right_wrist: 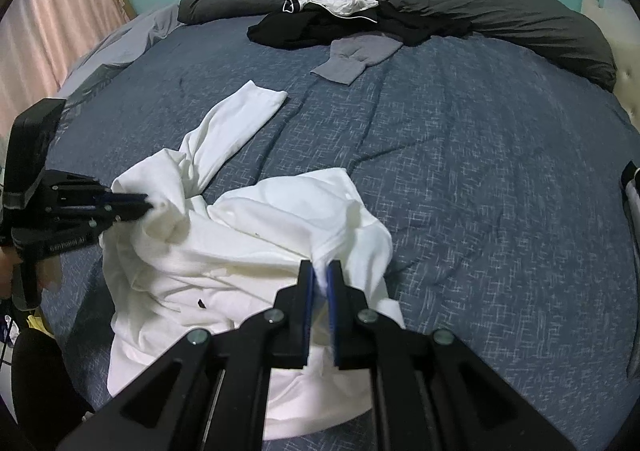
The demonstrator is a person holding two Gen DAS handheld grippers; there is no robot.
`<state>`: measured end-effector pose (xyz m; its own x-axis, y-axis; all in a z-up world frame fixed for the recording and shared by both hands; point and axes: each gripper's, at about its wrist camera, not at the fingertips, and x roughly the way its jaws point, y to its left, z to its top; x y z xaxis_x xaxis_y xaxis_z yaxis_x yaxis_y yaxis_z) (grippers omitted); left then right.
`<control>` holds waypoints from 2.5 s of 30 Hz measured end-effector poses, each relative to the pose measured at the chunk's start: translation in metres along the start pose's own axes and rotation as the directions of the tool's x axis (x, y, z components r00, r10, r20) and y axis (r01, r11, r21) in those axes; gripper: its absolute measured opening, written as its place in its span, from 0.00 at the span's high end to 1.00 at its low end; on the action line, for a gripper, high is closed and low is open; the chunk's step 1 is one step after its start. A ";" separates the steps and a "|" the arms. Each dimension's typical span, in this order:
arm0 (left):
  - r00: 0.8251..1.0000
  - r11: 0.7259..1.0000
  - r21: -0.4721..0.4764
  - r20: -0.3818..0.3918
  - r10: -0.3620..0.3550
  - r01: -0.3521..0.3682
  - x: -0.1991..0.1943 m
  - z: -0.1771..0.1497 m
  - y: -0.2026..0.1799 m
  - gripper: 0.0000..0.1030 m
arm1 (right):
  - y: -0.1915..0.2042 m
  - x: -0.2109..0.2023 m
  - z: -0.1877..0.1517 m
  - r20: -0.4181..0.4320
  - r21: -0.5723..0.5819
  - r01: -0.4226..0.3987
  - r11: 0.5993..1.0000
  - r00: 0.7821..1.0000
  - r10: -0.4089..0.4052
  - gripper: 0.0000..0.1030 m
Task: Fold clothes
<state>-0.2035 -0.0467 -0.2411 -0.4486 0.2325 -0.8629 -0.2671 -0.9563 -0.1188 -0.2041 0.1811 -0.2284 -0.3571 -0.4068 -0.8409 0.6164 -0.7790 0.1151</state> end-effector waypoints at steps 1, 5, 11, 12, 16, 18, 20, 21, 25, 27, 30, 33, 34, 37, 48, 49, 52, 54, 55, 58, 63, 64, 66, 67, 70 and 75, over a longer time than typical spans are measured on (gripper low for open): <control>1.000 1.000 -0.011 0.013 0.011 -0.011 -0.005 -0.001 0.003 0.94 | 0.000 0.000 0.000 0.001 0.000 0.000 1.000 1.000 0.000 0.94; 0.998 0.995 -0.092 0.057 0.035 -0.030 -0.023 -0.005 0.020 0.94 | 0.001 -0.002 -0.001 0.004 0.003 -0.003 1.000 1.000 0.003 0.94; 0.996 0.984 -0.175 0.068 0.052 -0.040 -0.034 -0.015 0.032 0.94 | 0.005 -0.006 0.002 0.014 0.011 -0.016 1.000 1.000 0.016 0.94; 0.997 0.984 -0.174 0.058 0.050 -0.040 -0.032 -0.016 0.032 0.94 | 0.007 -0.005 0.002 0.012 0.015 -0.019 1.000 1.000 0.019 0.94; 1.000 0.981 -0.196 0.010 -0.001 0.003 -0.026 -0.020 0.033 0.92 | 0.009 -0.001 0.004 -0.008 0.029 -0.021 0.999 1.000 0.022 0.94; 1.000 0.986 -0.167 0.004 -0.009 0.009 -0.026 -0.020 0.028 0.91 | 0.011 0.002 0.004 -0.016 0.025 -0.020 0.999 1.000 0.021 0.94; 1.000 0.991 -0.133 -0.004 -0.011 0.010 -0.025 -0.019 0.022 0.84 | 0.013 0.004 0.003 -0.019 0.022 -0.024 0.999 1.000 0.025 0.94; 1.000 0.994 -0.112 -0.007 -0.009 0.008 -0.025 -0.018 0.019 0.79 | 0.014 0.004 0.002 -0.021 0.020 -0.027 0.999 0.999 0.027 0.94; 1.000 0.999 -0.034 -0.014 0.016 -0.017 -0.023 -0.011 0.006 0.66 | 0.015 0.005 0.001 -0.020 0.013 -0.031 0.999 0.999 0.031 0.94; 0.999 1.000 -0.005 -0.016 0.031 -0.031 -0.023 -0.008 0.002 0.58 | 0.016 0.005 0.001 -0.019 0.012 -0.033 0.999 0.999 0.033 0.94; 0.998 0.997 0.050 -0.036 0.053 -0.051 -0.017 -0.004 -0.006 0.57 | 0.015 0.006 0.001 -0.018 0.017 -0.037 0.999 0.999 0.037 0.94; 0.996 0.994 0.088 -0.050 0.069 -0.064 -0.008 0.000 -0.010 0.57 | 0.014 0.006 0.001 -0.018 0.020 -0.041 0.999 0.999 0.041 0.94; 0.996 0.994 0.093 -0.054 0.066 -0.061 -0.005 0.002 -0.010 0.57 | 0.014 0.006 0.001 -0.018 0.020 -0.043 0.999 0.999 0.044 0.94; 0.996 0.993 0.107 -0.059 0.062 -0.056 -0.001 0.005 -0.009 0.84 | 0.014 0.005 0.001 -0.017 0.018 -0.051 0.999 0.999 0.051 0.94; 0.974 0.984 -0.122 0.174 0.148 -0.127 -0.081 0.006 0.031 0.94 | 0.011 -0.037 0.016 0.092 0.038 -0.021 0.999 0.996 0.017 0.94; 0.968 0.980 -0.153 0.197 0.153 -0.123 -0.093 0.008 0.035 0.94 | 0.012 -0.045 0.019 0.109 0.037 -0.020 0.999 0.994 0.015 0.94; 0.956 0.974 -0.199 0.250 0.156 -0.107 -0.123 0.012 0.040 0.94 | 0.019 -0.072 0.030 0.161 0.029 -0.020 0.999 0.987 0.015 0.94; 0.945 0.974 -0.197 0.284 0.162 -0.108 -0.145 0.015 0.036 0.94 | 0.026 -0.092 0.038 0.198 0.016 -0.019 1.000 0.980 0.015 0.94; 0.942 0.976 -0.191 0.294 0.162 -0.108 -0.154 0.017 0.034 0.94 | 0.029 -0.102 0.042 0.215 0.009 -0.018 1.000 0.977 0.016 0.94; 0.928 0.979 -0.168 0.331 0.169 -0.119 -0.184 0.025 0.024 0.94 | 0.037 -0.130 0.052 0.254 -0.012 -0.017 1.000 0.967 0.019 0.94; 0.896 0.981 -0.142 0.406 0.182 -0.135 -0.241 0.046 0.010 0.94 | 0.048 -0.182 0.071 0.322 -0.038 -0.003 0.999 0.947 0.015 0.94; 0.887 0.981 -0.137 0.423 0.183 -0.137 -0.254 0.051 0.006 0.94 | 0.049 -0.193 0.075 0.337 -0.042 0.000 0.999 0.941 0.014 0.94; 0.872 0.982 -0.128 0.454 0.184 -0.141 -0.278 0.058 -0.002 0.94 | 0.054 -0.218 0.084 0.371 -0.054 0.012 0.998 0.929 0.009 0.94; 0.862 0.982 -0.123 0.472 0.186 -0.144 -0.292 0.063 -0.006 0.94 | 0.057 -0.231 0.089 0.389 -0.062 0.021 0.998 0.921 0.005 0.94; 0.834 0.981 -0.113 0.517 0.195 -0.160 -0.330 0.075 -0.017 0.94 | 0.063 -0.270 0.102 0.437 -0.080 0.041 0.996 0.899 -0.001 0.94; 0.772 0.974 -0.097 0.596 0.220 -0.203 -0.403 0.098 -0.034 0.94 | 0.078 -0.342 0.126 0.522 -0.114 0.073 0.991 0.853 -0.002 0.94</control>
<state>-0.0976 -0.0900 0.1587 -0.9135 0.0750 -0.3999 -0.0869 -0.9962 0.0115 -0.1223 0.1996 0.1350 -0.6723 -0.5942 -0.4416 0.6649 -0.7469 -0.0073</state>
